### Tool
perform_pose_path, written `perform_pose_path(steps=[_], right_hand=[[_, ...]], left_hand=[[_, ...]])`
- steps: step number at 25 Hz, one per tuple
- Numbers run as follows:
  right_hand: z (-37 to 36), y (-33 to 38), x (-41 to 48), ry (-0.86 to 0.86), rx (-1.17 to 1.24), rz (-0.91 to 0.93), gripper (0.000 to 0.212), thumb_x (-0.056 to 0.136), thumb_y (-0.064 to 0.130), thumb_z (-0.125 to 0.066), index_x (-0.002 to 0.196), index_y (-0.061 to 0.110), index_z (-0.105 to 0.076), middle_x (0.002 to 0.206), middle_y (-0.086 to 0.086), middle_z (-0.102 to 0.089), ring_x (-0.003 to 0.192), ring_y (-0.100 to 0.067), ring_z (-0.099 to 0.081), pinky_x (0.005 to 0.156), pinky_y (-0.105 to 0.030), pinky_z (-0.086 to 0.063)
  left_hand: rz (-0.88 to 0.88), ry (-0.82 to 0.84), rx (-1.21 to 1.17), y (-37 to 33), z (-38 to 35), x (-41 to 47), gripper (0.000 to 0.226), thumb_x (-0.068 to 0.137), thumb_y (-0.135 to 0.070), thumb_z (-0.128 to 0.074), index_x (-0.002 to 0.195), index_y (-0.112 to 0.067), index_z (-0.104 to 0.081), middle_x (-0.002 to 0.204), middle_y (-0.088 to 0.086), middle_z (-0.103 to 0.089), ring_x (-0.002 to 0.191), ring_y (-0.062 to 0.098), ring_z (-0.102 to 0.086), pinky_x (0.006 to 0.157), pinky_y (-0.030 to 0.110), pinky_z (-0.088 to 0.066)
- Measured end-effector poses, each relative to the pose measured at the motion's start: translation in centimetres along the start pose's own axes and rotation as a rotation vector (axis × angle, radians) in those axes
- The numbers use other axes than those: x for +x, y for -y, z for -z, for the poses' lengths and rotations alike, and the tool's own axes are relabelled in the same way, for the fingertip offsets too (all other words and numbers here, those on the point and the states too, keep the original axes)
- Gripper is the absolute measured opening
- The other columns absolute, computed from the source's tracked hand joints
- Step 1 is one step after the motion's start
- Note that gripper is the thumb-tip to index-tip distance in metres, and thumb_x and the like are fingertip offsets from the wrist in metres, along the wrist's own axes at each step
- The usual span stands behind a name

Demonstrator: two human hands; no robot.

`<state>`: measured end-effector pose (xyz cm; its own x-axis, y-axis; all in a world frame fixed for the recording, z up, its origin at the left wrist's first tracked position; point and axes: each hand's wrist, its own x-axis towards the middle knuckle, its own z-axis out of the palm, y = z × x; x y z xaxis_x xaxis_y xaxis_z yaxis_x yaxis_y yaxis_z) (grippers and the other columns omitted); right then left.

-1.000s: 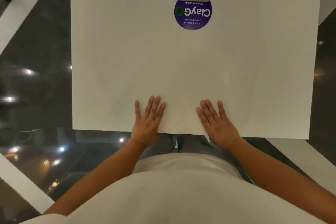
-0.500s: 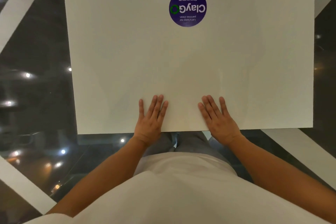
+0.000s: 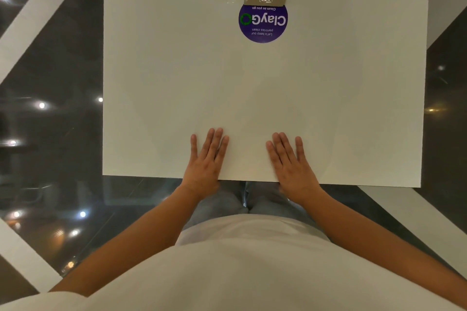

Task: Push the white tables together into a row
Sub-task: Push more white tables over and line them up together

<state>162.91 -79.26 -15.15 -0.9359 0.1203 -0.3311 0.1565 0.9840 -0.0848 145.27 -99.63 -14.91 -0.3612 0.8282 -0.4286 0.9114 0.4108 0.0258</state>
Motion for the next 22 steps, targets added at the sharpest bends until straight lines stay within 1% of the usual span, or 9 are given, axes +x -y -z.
perform_pose_path(steps=[2, 4, 5, 7, 9, 11, 13, 16, 22], right_hand=[[0.8, 1.1, 1.0, 0.053, 0.087, 0.017, 0.111, 0.08, 0.053, -0.065, 0.155, 0.001, -0.002, 0.162, -0.025, 0.004, 0.15, -0.038, 0.01, 0.116, -0.067, -0.004], [1.9, 2.5, 1.9, 0.066, 0.159, 0.035, 0.101, 0.087, 0.068, -0.044, 0.156, 0.004, -0.008, 0.164, -0.021, 0.001, 0.151, -0.034, 0.008, 0.117, -0.065, -0.002], [2.5, 3.2, 2.5, 0.065, 0.198, 0.021, 0.094, 0.09, 0.068, -0.036, 0.156, 0.006, -0.011, 0.164, -0.02, -0.002, 0.151, -0.032, 0.007, 0.118, -0.064, -0.001], [3.8, 4.1, 3.8, 0.043, 0.249, -0.038, 0.085, 0.093, 0.063, -0.031, 0.154, 0.006, -0.02, 0.163, -0.02, -0.01, 0.152, -0.031, 0.0, 0.119, -0.061, -0.002], [5.1, 4.8, 5.3, 0.044, 0.225, -0.078, 0.081, 0.093, 0.059, -0.036, 0.153, 0.006, -0.023, 0.163, -0.02, -0.015, 0.151, -0.032, -0.005, 0.12, -0.06, -0.004], [6.3, 5.5, 7.0, 0.098, 0.178, -0.091, 0.081, 0.093, 0.058, -0.041, 0.154, 0.009, -0.02, 0.163, -0.018, -0.012, 0.151, -0.033, -0.005, 0.12, -0.059, -0.006], [7.4, 6.8, 8.7, 0.119, 0.152, -0.103, 0.081, 0.093, 0.059, -0.043, 0.154, 0.012, -0.016, 0.163, -0.017, -0.011, 0.151, -0.034, -0.004, 0.12, -0.059, -0.007], [8.8, 9.9, 11.4, 0.125, 0.169, -0.133, 0.082, 0.092, 0.059, -0.045, 0.154, 0.015, -0.015, 0.164, -0.015, -0.01, 0.151, -0.034, -0.005, 0.119, -0.058, -0.008], [11.4, 20.1, 20.4, 0.086, 0.182, -0.222, 0.083, 0.092, 0.06, -0.045, 0.154, 0.016, -0.014, 0.164, -0.014, -0.01, 0.151, -0.033, -0.006, 0.118, -0.058, -0.01]], left_hand=[[0.023, 0.025, -0.063, -0.8, 0.9, 0.5, 0.118, 0.081, -0.07, -0.054, 0.154, -0.004, 0.01, 0.163, 0.019, 0.014, 0.149, 0.038, 0.016, 0.116, 0.067, 0.003], [0.021, 0.047, -0.135, -1.5, 1.9, 0.7, 0.115, 0.08, -0.08, -0.04, 0.156, -0.005, 0.001, 0.164, 0.017, 0.009, 0.15, 0.035, 0.014, 0.116, 0.065, 0.006], [0.007, 0.048, -0.171, -1.5, 2.3, 0.7, 0.109, 0.082, -0.079, -0.037, 0.157, -0.007, -0.004, 0.165, 0.016, 0.006, 0.151, 0.033, 0.013, 0.117, 0.064, 0.006], [0.001, 0.028, -0.256, -1.0, 2.9, 0.4, 0.09, 0.089, -0.068, -0.035, 0.157, -0.011, -0.017, 0.166, 0.011, -0.005, 0.152, 0.025, 0.006, 0.119, 0.06, 0.005], [0.04, 0.001, -0.293, 0.5, 3.6, 0.0, 0.076, 0.093, -0.06, -0.037, 0.153, -0.013, -0.031, 0.164, 0.009, -0.018, 0.152, 0.023, -0.006, 0.121, 0.054, 0.003], [0.102, -0.017, -0.305, 2.7, 4.3, -0.1, 0.067, 0.094, -0.054, -0.043, 0.148, -0.014, -0.04, 0.16, 0.009, -0.026, 0.148, 0.024, -0.017, 0.121, 0.051, -0.001], [0.167, -0.031, -0.297, 5.5, 4.9, -0.3, 0.062, 0.095, -0.049, -0.048, 0.147, -0.016, -0.041, 0.159, 0.009, -0.029, 0.146, 0.025, -0.021, 0.12, 0.051, -0.005], [0.192, -0.036, -0.257, 10.5, 5.5, -0.8, 0.064, 0.094, -0.049, -0.048, 0.149, -0.017, -0.037, 0.159, 0.009, -0.026, 0.145, 0.026, -0.022, 0.12, 0.052, -0.007], [0.14, -0.044, -0.231, 24.4, 6.2, -2.3, 0.074, 0.09, -0.055, -0.051, 0.151, -0.02, -0.03, 0.16, 0.008, -0.02, 0.149, 0.025, -0.012, 0.119, 0.057, -0.001]])
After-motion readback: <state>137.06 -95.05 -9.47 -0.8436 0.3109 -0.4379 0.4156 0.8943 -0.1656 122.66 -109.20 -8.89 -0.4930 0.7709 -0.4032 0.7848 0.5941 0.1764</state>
